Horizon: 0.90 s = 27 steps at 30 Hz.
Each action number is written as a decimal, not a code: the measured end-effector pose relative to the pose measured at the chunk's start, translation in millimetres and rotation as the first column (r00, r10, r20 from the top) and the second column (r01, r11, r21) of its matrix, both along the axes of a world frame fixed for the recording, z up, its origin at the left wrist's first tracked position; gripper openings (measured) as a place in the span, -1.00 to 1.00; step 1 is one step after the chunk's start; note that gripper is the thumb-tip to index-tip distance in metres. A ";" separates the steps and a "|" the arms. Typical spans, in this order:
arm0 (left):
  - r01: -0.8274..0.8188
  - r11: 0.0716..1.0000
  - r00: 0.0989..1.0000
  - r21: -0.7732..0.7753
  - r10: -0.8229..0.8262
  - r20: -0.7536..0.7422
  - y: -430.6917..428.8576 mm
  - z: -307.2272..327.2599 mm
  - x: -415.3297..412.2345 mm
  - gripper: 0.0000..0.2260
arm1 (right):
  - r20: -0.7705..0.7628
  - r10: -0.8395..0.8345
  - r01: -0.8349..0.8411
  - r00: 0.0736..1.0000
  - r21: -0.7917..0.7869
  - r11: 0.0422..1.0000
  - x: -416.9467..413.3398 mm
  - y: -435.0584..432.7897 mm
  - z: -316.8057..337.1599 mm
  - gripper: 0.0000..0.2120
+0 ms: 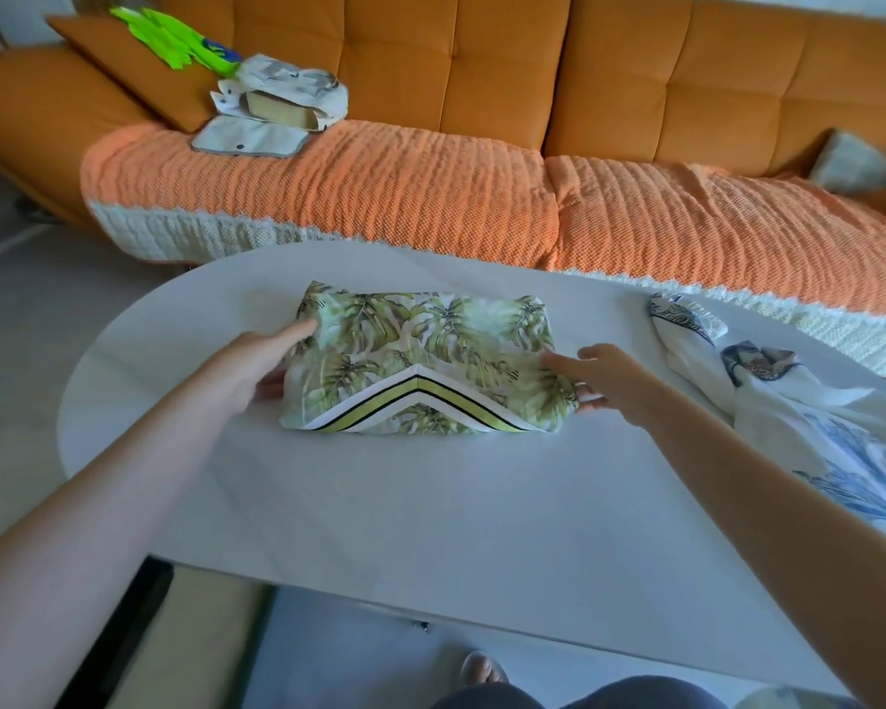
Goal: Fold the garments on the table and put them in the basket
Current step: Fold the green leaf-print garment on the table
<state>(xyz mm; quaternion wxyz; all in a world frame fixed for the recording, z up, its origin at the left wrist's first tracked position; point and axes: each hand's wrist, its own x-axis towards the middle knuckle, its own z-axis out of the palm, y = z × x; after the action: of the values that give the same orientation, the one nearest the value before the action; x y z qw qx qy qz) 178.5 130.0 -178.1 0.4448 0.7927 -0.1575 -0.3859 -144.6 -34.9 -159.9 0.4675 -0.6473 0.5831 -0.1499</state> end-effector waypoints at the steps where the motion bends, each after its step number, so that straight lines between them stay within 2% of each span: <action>1: 0.005 1.000 1.000 0.006 -0.004 -0.007 -0.8 -3.1 -0.4 -0.10 | -0.031 0.017 -0.017 0.999 -0.004 1.000 1.9 0.9 0.9 -0.21; 3: 0.029 0.998 0.997 0.048 -0.033 0.074 -1.7 -9.8 -3.8 -0.14 | -0.038 0.040 -0.040 0.999 -0.005 0.999 7.7 6.1 4.1 -0.23; 5: 0.021 0.999 0.986 0.029 -0.026 0.164 1.4 -8.7 -14.6 -0.28 | 0.041 0.049 -0.051 0.998 0.038 0.998 13.5 11.9 3.2 -0.27; 8: -0.012 0.994 0.971 -0.107 0.037 0.238 7.7 -4.6 -27.5 -0.43 | 0.191 0.061 -0.073 0.980 0.057 0.996 20.5 20.9 -3.3 -0.37; 10: -0.004 0.988 0.952 -0.157 0.052 0.303 15.2 -1.5 -37.3 -0.49 | 0.204 0.077 -0.081 0.976 0.013 0.997 21.7 28.7 -8.1 -0.37; 14: 0.073 0.983 0.914 -0.168 0.001 0.405 38.4 2.9 -51.9 -0.43 | 0.273 0.202 -0.214 0.941 0.015 0.977 14.5 42.9 -12.4 -0.07; 16: 0.143 0.971 0.885 -0.191 -0.039 0.463 49.7 3.3 -55.7 -0.39 | 0.249 0.317 -0.314 0.915 -0.052 0.948 11.9 49.5 -12.1 -0.06; 18: 0.244 0.945 0.848 -0.219 -0.099 0.521 57.6 3.6 -57.5 -0.41 | 0.199 0.362 -0.346 0.911 -0.110 0.932 10.3 51.2 -13.0 -0.16; 20: 0.344 0.915 0.850 -0.209 -0.210 0.483 63.3 5.2 -58.9 -0.46 | 0.223 0.350 -0.347 0.910 -0.055 0.936 7.7 50.3 -14.3 -0.28; 23: 0.276 0.912 0.959 -0.304 -0.241 0.147 68.6 8.8 -56.9 -0.57 | 0.365 0.246 -0.305 0.898 0.111 0.946 3.3 50.5 -10.0 -0.41; 24: 0.253 0.913 0.967 -0.319 -0.237 0.089 70.5 10.2 -56.1 -0.61 | 0.389 0.199 -0.269 0.899 0.135 0.954 2.5 50.9 -6.8 -0.43; 27: 0.250 0.915 0.968 -0.317 -0.244 0.061 76.1 10.9 -53.3 -0.66 | 0.355 0.120 -0.178 0.927 0.133 0.975 5.8 48.0 -0.7 -0.46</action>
<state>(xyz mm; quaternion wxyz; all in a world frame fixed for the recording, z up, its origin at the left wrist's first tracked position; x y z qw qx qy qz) 125.2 206.1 -167.2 0.5144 0.6870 -0.3215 -0.4001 -138.8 13.0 -160.6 0.6237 -0.6131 0.4515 -0.1766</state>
